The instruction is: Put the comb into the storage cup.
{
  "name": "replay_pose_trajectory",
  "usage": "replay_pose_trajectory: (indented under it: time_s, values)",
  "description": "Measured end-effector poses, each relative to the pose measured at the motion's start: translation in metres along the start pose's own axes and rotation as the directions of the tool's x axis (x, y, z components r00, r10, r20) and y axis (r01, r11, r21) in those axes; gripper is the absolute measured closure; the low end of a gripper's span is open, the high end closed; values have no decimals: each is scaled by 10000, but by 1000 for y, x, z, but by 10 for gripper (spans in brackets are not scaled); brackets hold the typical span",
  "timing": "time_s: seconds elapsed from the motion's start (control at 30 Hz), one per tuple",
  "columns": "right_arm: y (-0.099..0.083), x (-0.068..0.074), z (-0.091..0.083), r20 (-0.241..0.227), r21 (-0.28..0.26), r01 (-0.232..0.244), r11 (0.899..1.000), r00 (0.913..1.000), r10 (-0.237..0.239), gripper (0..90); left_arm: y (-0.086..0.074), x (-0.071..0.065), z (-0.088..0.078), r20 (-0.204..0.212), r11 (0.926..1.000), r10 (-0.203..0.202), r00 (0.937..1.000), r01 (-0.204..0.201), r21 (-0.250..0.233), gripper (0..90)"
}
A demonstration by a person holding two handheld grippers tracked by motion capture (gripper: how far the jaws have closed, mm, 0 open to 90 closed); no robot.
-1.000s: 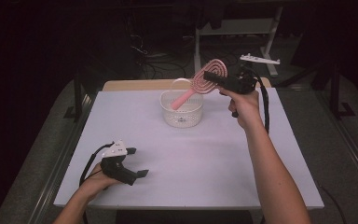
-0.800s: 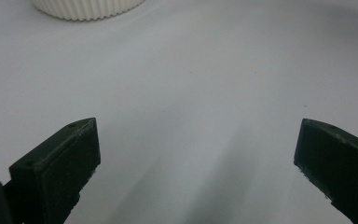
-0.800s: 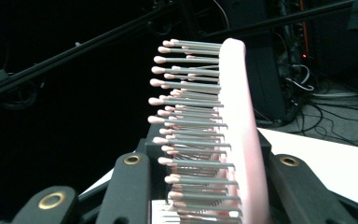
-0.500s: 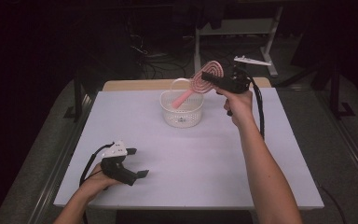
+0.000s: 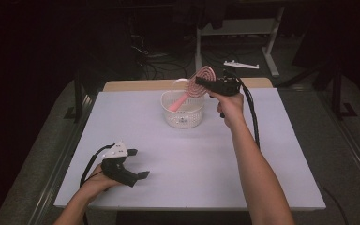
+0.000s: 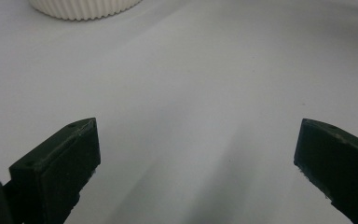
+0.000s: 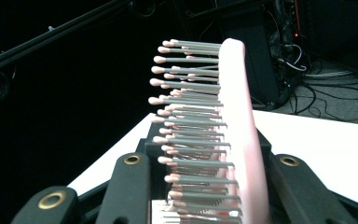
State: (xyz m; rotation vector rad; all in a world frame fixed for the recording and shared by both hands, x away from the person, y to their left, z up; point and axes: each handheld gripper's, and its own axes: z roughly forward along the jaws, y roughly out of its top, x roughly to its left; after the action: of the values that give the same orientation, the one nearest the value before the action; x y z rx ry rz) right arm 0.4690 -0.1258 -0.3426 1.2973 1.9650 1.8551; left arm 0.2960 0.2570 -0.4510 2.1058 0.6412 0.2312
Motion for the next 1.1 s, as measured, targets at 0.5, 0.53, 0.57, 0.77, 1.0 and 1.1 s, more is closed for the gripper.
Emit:
replay_pose_trajectory:
  time_s: [0.5, 0.53, 0.57, 0.77, 1.0, 1.1]
  values:
    - [-12, -3, 19, 71, 373, -91, 9993, 9999, 88, 627, 0, 0, 0, 22, 10000, 14, 10000, -14, 15, 5]
    - [-13, -3, 20, 63, 372, -106, 9993, 9999, 103, 627, 0, 0, 0, 24, 10000, 13, 10000, -13, 14, 5]
    - [-15, -3, 22, 64, 403, -136, 9991, 9999, 134, 627, 0, 0, 0, 26, 10000, 21, 10000, -21, 24, 5]
    - [-22, -7, 27, 142, 550, -242, 9982, 9996, 234, 627, 0, 0, 0, 36, 10000, -4, 10000, 4, 13, 5]
    - [-24, -12, 28, 251, 682, -352, 9970, 9991, 336, 626, -1, 0, 1, 52, 10000, 34, 10000, -34, 53, 5]
    - [-26, -14, 28, 297, 716, -395, 9967, 9989, 375, 626, -1, -1, 1, 91, 10000, 27, 10000, -28, 63, 5]
